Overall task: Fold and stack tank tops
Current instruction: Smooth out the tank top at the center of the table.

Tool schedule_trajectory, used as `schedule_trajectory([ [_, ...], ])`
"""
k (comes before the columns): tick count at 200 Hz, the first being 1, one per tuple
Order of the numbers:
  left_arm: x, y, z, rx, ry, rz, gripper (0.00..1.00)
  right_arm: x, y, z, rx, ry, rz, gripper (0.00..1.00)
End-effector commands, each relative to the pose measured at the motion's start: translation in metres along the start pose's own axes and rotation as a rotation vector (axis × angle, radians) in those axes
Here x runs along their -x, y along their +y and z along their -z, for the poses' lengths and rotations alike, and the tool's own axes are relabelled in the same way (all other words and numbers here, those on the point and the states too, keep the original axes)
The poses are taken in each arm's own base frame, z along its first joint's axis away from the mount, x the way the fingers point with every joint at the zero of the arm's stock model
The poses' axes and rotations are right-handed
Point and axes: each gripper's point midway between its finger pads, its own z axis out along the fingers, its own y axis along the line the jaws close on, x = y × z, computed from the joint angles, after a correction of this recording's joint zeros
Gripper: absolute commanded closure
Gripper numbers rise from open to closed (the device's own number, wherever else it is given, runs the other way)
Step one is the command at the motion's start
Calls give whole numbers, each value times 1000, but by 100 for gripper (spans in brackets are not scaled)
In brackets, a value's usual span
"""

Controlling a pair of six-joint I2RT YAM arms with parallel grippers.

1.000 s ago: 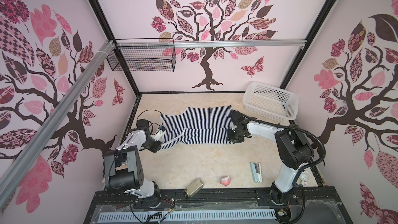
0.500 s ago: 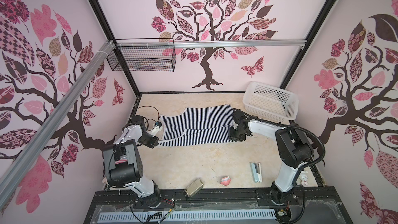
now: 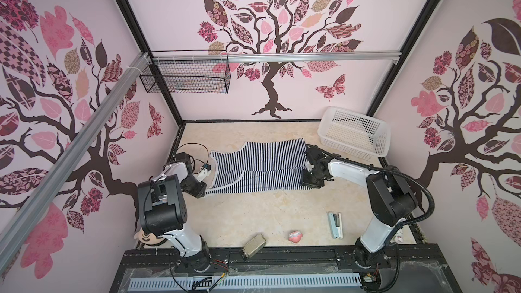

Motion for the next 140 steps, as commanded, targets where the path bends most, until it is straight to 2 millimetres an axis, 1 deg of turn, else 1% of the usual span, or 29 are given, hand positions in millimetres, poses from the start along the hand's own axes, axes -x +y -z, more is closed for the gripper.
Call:
schedule_trajectory([
  [1,12,31,30,168,-76,74,53,5,12,34,28,-45,22,49],
  [21,27,30,62,191,-173,111,52,15,17,54,31,-96,29,48],
  [34,36,22,78,189,-221,102,51,20,18,61,28,-125,28,48],
  [42,42,13,84,179,-239,82,51,23,17,59,24,-129,26,49],
  [59,54,-18,88,143,-244,-8,51,24,19,50,25,-105,26,54],
  [75,61,-41,83,106,-248,-49,51,25,22,39,37,-91,20,58],
  [91,63,-55,73,75,-224,-75,51,28,20,27,29,-86,13,61],
  [99,63,-63,67,44,-208,-95,51,32,15,22,-4,-93,5,60],
  [119,59,-74,51,-19,-179,-111,51,39,4,9,-67,-81,-4,53],
  [140,51,-79,34,-52,-136,-126,52,45,-5,-2,-104,-73,-21,52],
])
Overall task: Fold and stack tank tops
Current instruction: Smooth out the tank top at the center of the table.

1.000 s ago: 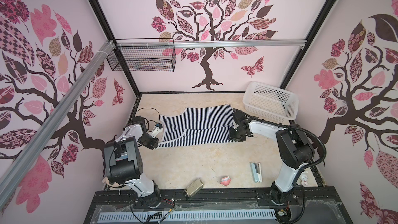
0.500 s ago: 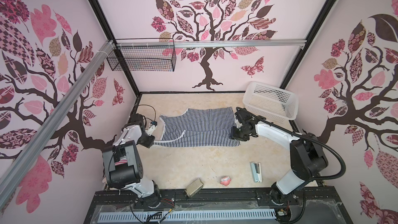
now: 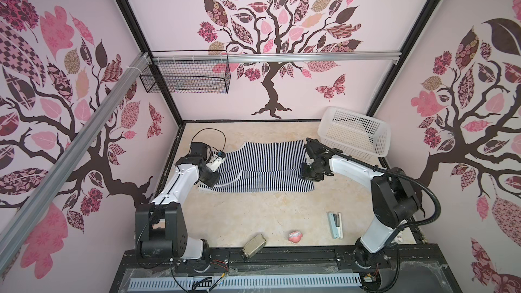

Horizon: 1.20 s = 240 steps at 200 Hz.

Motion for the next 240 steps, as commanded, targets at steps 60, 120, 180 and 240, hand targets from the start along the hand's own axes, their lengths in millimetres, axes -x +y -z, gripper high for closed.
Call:
schedule_trajectory([
  [60,-39,-17,-46,-72,140,-26,52,27,-25,-20,-58,-7,-71,52],
  [120,-47,-11,-61,-45,184,-24,53,39,-20,-25,-56,-12,-67,55],
  [180,-50,-10,-64,-33,194,-24,53,41,-20,-33,-52,-2,-70,60],
  [240,-46,-8,-63,-33,187,-7,53,43,-16,-36,-35,7,-66,78],
])
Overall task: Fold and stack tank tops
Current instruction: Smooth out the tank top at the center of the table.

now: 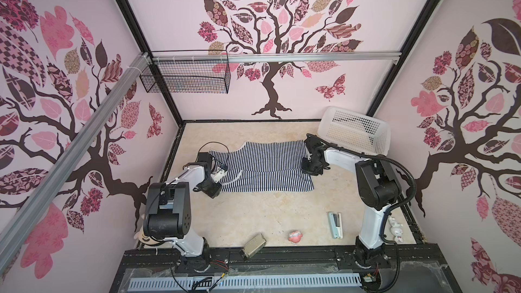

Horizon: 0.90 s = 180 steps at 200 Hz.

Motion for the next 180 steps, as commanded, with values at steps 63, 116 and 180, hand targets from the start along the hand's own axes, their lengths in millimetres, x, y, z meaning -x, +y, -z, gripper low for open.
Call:
schedule_trajectory([
  [63,-5,2,-8,12,27,2,54,13,-3,22,-30,-43,15,83],
  [116,-4,3,-7,11,25,6,54,19,-5,35,-42,-62,26,82],
  [180,-3,3,-5,10,20,6,54,15,-1,24,-14,-37,21,89],
])
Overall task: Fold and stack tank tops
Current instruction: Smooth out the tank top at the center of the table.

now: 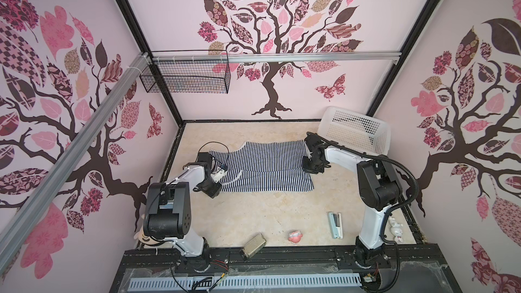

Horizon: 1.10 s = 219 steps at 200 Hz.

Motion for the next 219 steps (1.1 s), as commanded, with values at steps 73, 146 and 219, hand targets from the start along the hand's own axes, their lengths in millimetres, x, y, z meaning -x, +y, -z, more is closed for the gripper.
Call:
schedule_trajectory([
  [73,-3,2,-5,9,17,3,55,21,2,21,13,-51,-9,96],
  [146,-3,2,-6,9,18,6,55,30,6,19,22,-56,-9,88],
  [219,4,16,-1,65,-3,53,54,8,1,59,11,-100,-1,58],
])
